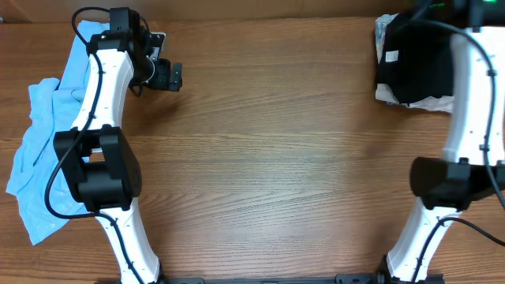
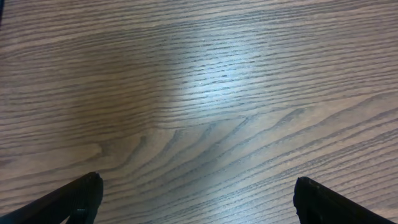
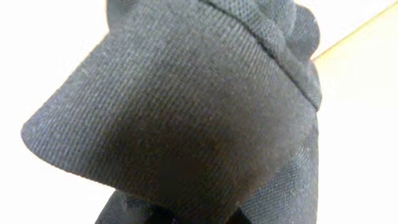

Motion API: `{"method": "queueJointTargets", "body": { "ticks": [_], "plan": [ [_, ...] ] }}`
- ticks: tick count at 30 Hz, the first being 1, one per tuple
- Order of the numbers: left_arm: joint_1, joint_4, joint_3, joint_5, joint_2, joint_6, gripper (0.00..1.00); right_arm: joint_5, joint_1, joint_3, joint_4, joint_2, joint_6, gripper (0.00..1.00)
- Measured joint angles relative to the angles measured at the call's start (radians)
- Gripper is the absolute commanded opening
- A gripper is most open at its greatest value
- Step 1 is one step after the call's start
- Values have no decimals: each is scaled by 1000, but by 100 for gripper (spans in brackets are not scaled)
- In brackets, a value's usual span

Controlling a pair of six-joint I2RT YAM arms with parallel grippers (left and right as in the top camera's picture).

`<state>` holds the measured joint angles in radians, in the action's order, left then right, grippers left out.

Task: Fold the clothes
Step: 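Lift the folded black shirt with the right gripper onto the top-right stack, then press the shirt down on the stack and open the right gripper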

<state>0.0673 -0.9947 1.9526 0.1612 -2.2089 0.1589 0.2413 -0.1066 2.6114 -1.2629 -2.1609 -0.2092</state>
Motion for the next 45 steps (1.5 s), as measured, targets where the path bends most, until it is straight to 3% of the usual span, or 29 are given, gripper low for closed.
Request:
{"method": "queueJointTargets", "body": {
  "ticks": [7, 17, 23, 42, 43, 44, 45],
  "plan": [
    [0, -1, 0, 0, 0, -38, 100, -9, -148, -12, 176, -26, -207, 4],
    [0, -3, 0, 0, 0, -56, 100, -42, -241, -13, 334, -228, -346, 4],
    [0, -3, 0, 0, 0, -70, 100, -105, -245, -18, 306, -319, -373, 4],
    [0, -1, 0, 0, 0, -86, 100, -156, -90, -20, 151, -322, -412, 4],
    [0, -1, 0, 0, 0, -86, 100, -156, -87, -20, 148, -322, -411, 7],
    [0, -1, 0, 0, 0, -86, 100, -156, -85, -20, 148, -322, -408, 43],
    [0, -1, 0, -1, 0, -86, 100, -156, -83, -20, 148, -322, -394, 86]
  ]
}}
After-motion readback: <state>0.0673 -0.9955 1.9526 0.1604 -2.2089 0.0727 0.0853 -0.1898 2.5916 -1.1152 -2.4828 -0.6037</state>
